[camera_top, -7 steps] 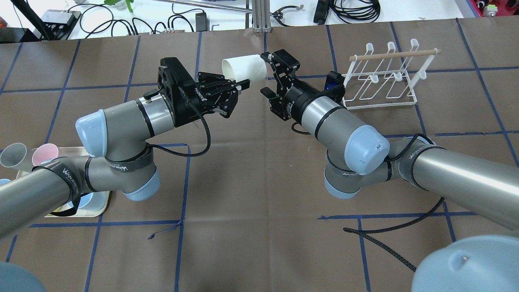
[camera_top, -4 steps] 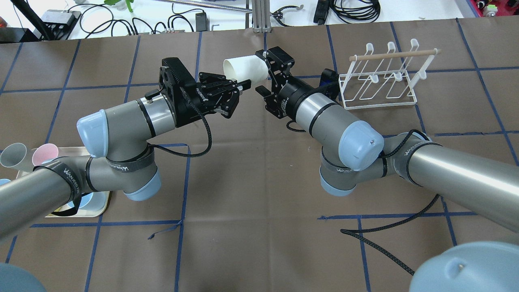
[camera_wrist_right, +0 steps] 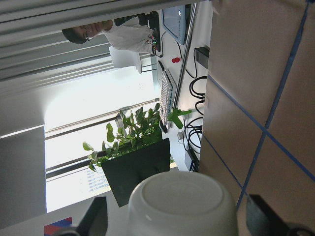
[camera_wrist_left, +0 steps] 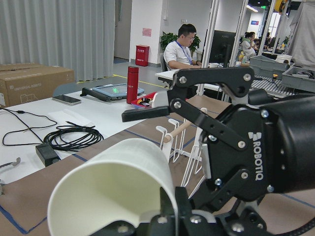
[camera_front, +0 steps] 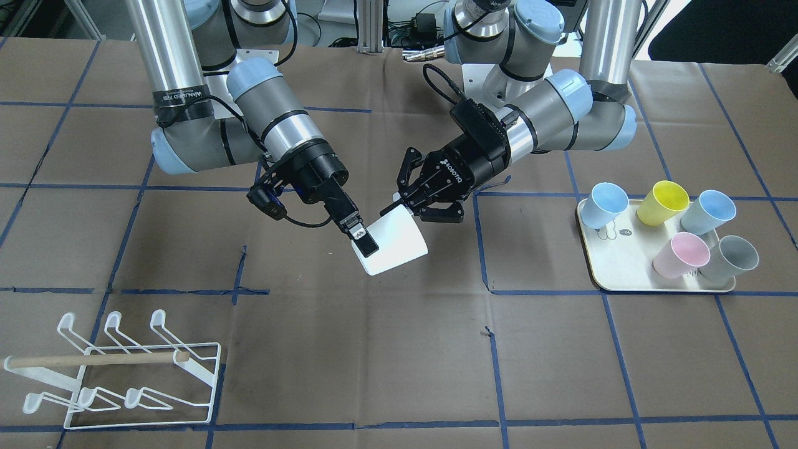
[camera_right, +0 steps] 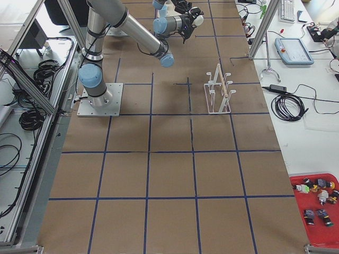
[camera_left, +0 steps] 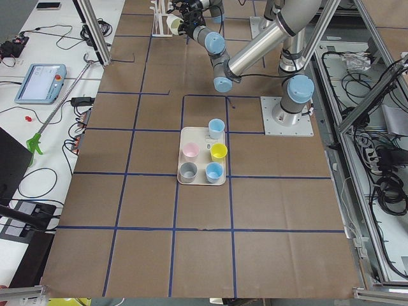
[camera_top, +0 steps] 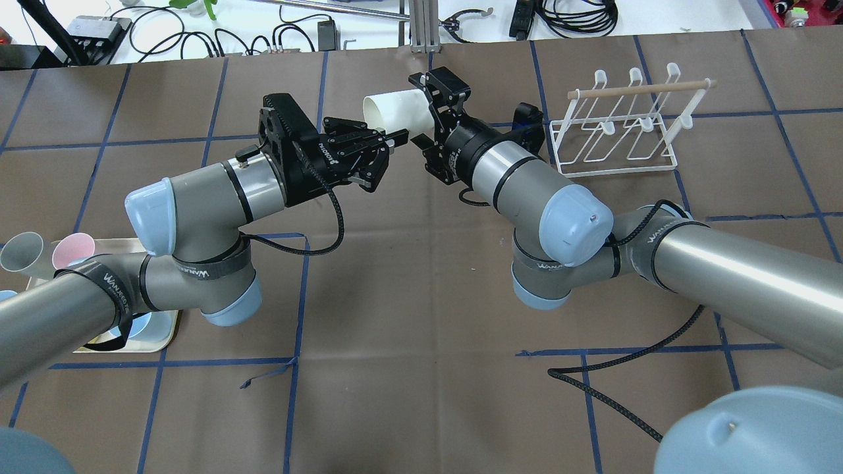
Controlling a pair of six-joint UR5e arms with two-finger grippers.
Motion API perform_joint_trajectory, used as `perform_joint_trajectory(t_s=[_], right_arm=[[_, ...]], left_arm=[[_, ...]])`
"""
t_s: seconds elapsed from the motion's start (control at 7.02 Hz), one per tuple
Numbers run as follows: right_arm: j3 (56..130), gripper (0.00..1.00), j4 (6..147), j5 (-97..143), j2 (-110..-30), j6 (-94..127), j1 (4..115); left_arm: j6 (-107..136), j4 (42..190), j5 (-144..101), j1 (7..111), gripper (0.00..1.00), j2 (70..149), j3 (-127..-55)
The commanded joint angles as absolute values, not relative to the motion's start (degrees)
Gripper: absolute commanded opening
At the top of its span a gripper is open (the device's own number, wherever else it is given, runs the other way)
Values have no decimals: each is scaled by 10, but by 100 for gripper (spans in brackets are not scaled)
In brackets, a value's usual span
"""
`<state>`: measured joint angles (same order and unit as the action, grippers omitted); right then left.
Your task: Transfer IKEA cup to right arm and place on rack
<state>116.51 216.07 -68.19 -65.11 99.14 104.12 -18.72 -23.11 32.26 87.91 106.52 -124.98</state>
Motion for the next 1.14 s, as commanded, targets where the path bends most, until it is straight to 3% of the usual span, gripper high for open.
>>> perform_joint_trajectory(t_s=[0.0, 0.57, 0.71, 1.0], right_arm=[[1158, 100, 2159, -689, -642, 990, 1049], [1155, 99, 2158, -690, -644, 990, 1049], [1155, 88, 2158, -688, -645, 990, 1049], [1155, 54, 2159, -679, -647, 990, 1049]], left_arm=[[-187, -231, 323, 879, 0, 1065, -1250], [-185, -231, 323, 880, 0, 1064, -1249], [-185, -230, 323, 880, 0, 1064, -1249], [-185, -231, 323, 880, 0, 1064, -1249]])
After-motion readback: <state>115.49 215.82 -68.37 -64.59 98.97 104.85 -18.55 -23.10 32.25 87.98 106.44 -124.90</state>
